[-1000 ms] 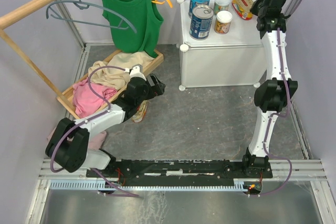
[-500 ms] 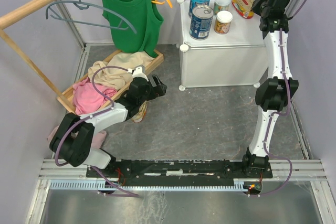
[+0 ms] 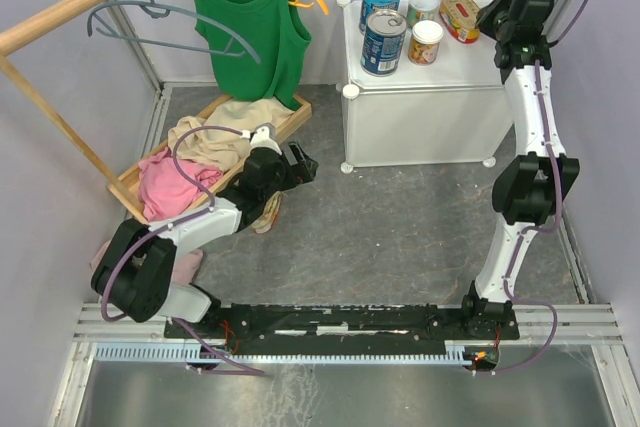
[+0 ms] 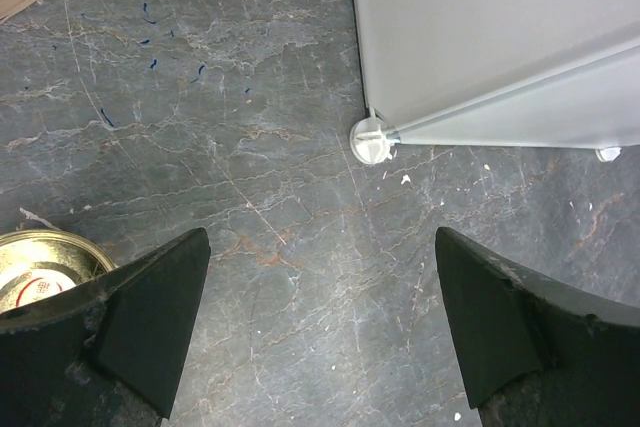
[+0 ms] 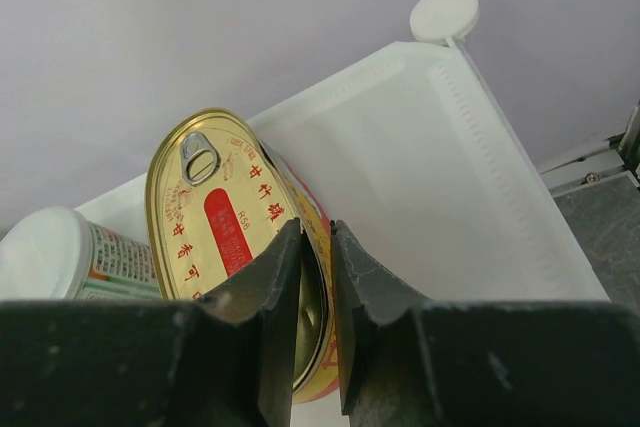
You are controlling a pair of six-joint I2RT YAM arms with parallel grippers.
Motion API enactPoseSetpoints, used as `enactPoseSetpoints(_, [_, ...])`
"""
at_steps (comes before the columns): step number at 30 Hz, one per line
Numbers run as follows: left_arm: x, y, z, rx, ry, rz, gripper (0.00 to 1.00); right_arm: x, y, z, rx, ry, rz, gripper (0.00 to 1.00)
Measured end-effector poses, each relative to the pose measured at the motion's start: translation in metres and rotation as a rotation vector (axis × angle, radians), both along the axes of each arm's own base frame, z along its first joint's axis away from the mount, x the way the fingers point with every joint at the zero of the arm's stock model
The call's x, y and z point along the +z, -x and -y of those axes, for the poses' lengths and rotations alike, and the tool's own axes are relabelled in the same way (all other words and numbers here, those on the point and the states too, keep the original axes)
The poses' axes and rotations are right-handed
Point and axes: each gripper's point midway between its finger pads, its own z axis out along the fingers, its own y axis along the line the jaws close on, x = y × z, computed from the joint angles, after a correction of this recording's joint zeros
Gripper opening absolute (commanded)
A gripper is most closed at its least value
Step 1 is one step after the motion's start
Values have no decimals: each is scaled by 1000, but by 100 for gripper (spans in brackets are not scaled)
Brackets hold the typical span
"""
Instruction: Place and organize the canned foods onto the counter
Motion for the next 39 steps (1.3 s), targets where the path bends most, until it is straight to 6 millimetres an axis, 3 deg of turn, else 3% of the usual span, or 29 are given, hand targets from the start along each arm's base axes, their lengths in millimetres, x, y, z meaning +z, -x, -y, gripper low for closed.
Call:
enactPoseSetpoints(14, [15, 8, -5, 0, 24, 40, 100, -1, 26, -24, 19, 13, -25, 25])
enactPoseSetpoints(39, [27, 11, -7, 0, 41, 67, 100, -2, 41, -28, 1, 27, -35, 25])
